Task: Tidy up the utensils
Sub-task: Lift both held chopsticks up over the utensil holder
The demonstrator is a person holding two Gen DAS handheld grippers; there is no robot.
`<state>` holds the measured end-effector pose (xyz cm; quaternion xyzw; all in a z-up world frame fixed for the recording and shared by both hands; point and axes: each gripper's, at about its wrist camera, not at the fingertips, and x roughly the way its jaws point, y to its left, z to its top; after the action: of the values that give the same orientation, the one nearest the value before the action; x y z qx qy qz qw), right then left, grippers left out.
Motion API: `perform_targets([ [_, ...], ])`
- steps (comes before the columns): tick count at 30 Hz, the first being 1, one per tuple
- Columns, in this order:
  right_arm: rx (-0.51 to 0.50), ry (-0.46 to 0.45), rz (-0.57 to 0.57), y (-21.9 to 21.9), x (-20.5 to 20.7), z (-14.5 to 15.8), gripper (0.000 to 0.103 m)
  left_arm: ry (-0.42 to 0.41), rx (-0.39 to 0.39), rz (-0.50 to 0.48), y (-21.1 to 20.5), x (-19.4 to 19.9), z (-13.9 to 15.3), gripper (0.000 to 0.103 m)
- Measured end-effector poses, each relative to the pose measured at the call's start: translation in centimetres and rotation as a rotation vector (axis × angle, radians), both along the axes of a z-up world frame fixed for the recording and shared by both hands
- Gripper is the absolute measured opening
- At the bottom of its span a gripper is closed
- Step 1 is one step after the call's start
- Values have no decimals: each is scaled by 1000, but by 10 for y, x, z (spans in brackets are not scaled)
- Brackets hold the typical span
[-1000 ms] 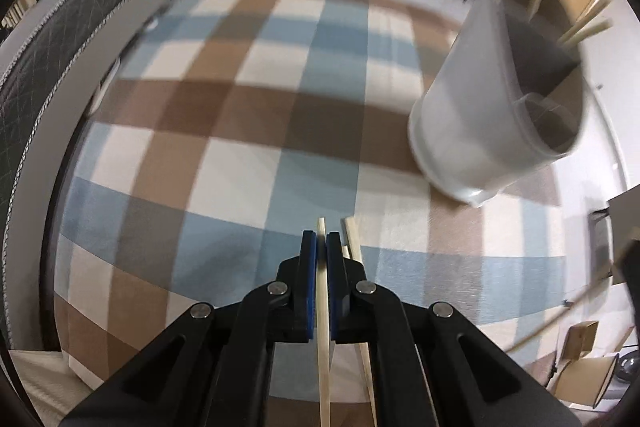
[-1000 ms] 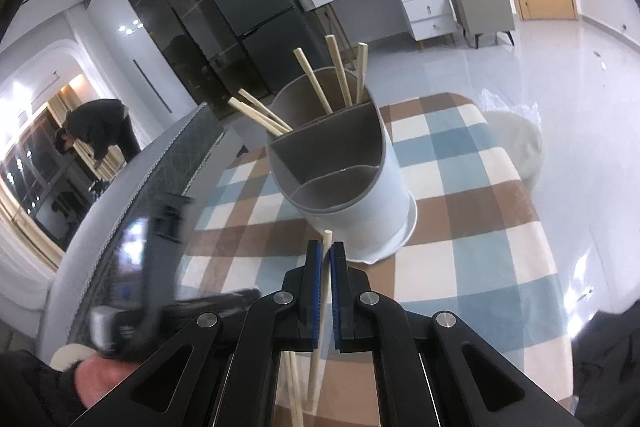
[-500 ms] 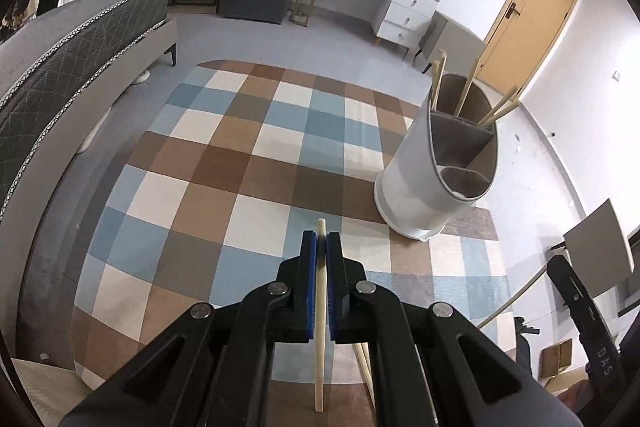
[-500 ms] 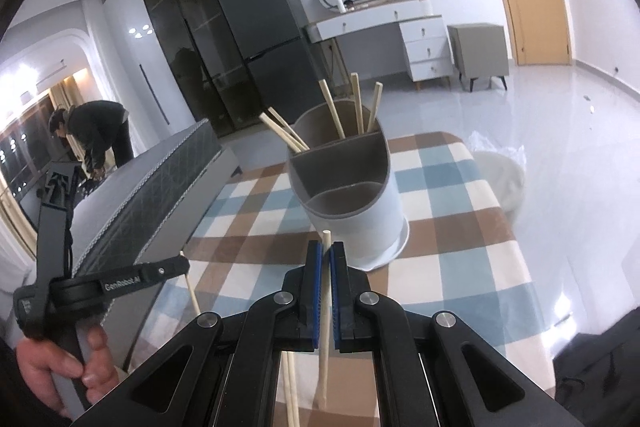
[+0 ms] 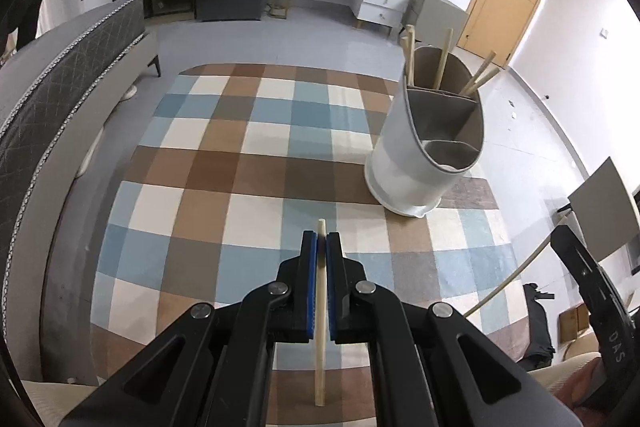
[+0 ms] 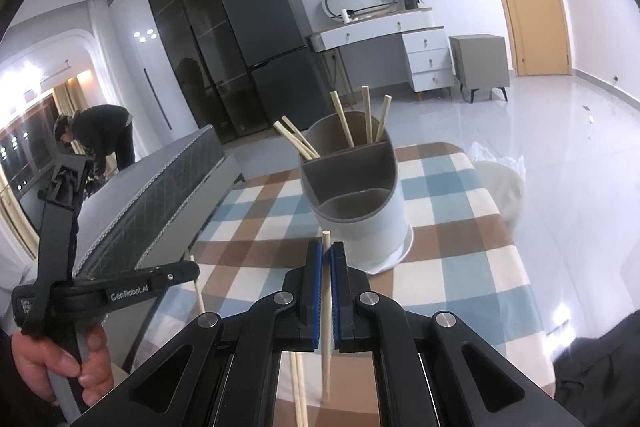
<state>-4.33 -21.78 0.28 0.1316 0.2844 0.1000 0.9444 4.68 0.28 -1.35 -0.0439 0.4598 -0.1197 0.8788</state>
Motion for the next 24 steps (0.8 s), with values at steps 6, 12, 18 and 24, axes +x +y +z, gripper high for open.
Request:
perform_targets([
  [6,18,-12,-9,-3,-2,5,3,-11,24,-41,-8,-4,10,0],
  [12,23,-41,-14,-7,-4,19,3,-36,17,-88,-17,-5,34,0],
  [18,32,-59,-18,-10,-1,31,3,-81,5,-139,-30,-5,64,0],
  [24,19,-96,-34,-19,3,50,3,-115,-13,-175,-39,-3,88,0],
])
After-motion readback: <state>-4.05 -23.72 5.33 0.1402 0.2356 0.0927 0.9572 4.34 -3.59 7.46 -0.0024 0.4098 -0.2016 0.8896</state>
